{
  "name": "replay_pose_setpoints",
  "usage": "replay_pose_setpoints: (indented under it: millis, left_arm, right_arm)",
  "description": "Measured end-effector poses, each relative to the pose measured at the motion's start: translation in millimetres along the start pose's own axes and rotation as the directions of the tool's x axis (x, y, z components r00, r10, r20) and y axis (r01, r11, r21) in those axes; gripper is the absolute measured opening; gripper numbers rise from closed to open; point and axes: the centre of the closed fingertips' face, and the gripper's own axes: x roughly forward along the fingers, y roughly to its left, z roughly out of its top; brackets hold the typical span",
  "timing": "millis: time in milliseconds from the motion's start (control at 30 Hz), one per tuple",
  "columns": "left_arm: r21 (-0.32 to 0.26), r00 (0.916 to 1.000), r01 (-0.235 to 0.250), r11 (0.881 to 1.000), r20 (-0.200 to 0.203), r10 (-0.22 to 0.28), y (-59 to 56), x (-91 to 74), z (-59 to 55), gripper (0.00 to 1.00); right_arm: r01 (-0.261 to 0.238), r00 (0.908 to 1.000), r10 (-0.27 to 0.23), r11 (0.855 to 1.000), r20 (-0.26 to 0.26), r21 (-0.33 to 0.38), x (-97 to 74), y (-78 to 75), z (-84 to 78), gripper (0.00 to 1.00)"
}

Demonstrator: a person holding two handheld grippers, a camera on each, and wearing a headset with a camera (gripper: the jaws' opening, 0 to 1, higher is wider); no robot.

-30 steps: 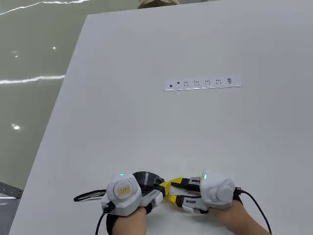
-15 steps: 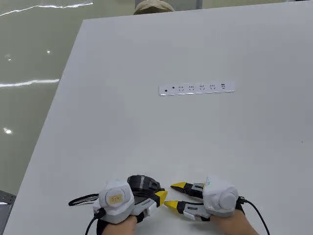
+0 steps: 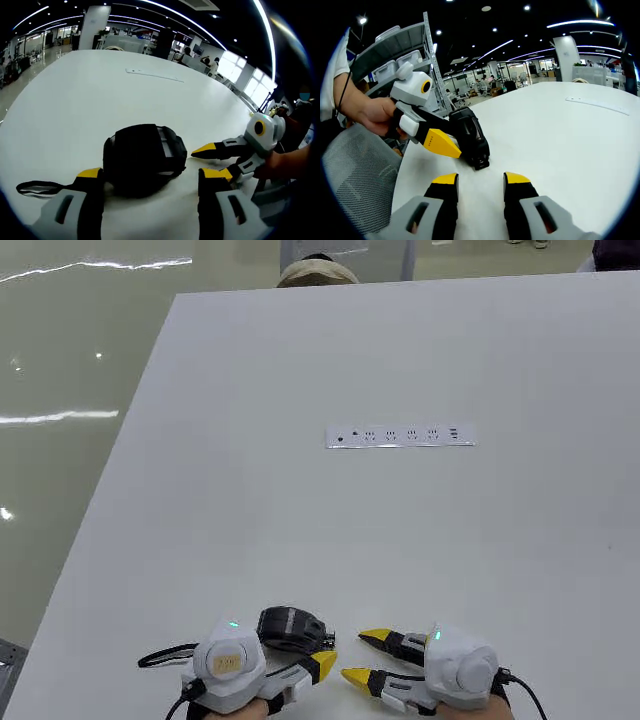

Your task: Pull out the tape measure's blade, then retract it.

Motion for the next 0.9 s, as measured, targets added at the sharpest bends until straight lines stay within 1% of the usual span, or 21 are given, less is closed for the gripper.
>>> replay_pose_setpoints:
  millis: [67, 100, 167, 200, 300, 400, 500, 600, 667, 733, 800, 900]
  left_arm:
    - [0.002, 1.0, 0.004, 1.0, -0.002, -0.004, -0.4, -0.2, -0.5, 0.74]
    - [0.003, 0.9999, -0.001, 1.0, -0.011, 0.001, 0.7, -0.5, -2.4, 0.74]
    - [-0.001, 1.0, -0.002, 1.0, -0.007, 0.002, 1.6, -0.4, -2.6, 0.73]
    - [-0.004, 1.0, 0.002, 1.0, -0.008, -0.002, 1.1, -0.6, -2.8, 0.74]
    - [0.008, 0.9999, 0.005, 1.0, -0.01, -0.005, 1.2, -2.2, -3.0, 0.73]
    - [0.017, 0.9998, 0.019, 1.0, -0.008, -0.019, 2.5, -4.3, -2.9, 0.73]
    - [0.011, 0.9988, 0.049, 0.999, 0.007, -0.049, 2.1, -9.4, -0.5, 0.73]
    - [0.035, 0.9977, 0.066, 0.997, 0.008, -0.067, 2.3, -14.4, -0.3, 0.72]
    - [0.027, 0.9961, 0.086, 0.996, 0.015, -0.087, 2.8, -17.3, 0.1, 0.72]
    - [0.035, 0.9949, 0.099, 0.994, 0.015, -0.1, 2.7, -19.7, -0.3, 0.71]
    - [0.056, 0.993, 0.117, 0.992, 0.007, -0.118, 1.7, -22.7, -1.9, 0.7]
    - [0.061, 0.9901, 0.139, 0.988, 0.01, -0.14, 2.5, -26.8, -3.5, 0.7]
  right_arm:
    - [-0.001, 1.0, 0.001, 1.0, -0.003, -0.006, -0.2, 1.0, -0.8, 0.32]
    - [-0.008, 0.9999, 0.008, 1.0, -0.007, -0.008, -0.5, 2.9, -1.7, 0.31]
    - [-0.001, 0.9997, 0.001, 1.0, -0.023, -0.003, -1.6, 1.9, -4.7, 0.33]
    - [0.002, 0.9997, -0.002, 1.0, -0.023, 0.003, -2.4, 1.3, -4.9, 0.35]
    - [0.005, 0.9998, -0.005, 1.0, -0.022, -0.005, -7.2, 1.6, -4.3, 0.34]
    - [0.009, 0.9997, -0.009, 1.0, -0.022, -0.011, -13.6, 1.2, -3.0, 0.33]
    - [0.033, 0.9991, -0.033, 0.999, -0.027, -0.007, -22.7, -2.1, -2.8, 0.34]
    - [0.05, 0.9984, -0.051, 0.999, -0.024, -0.007, -30.5, -2.9, -1.6, 0.34]
    - [0.062, 0.9978, -0.062, 0.998, -0.024, -0.007, -35.3, -2.7, -0.5, 0.34]
    - [0.068, 0.9973, -0.069, 0.998, -0.025, -0.004, -38.6, -2.3, 0.1, 0.34]
    - [0.076, 0.9967, -0.076, 0.997, -0.028, -0.005, -42.5, -1.3, 0.8, 0.35]
    - [0.087, 0.996, -0.087, 0.996, -0.024, 0.003, -46.8, -1.3, 2.0, 0.36]
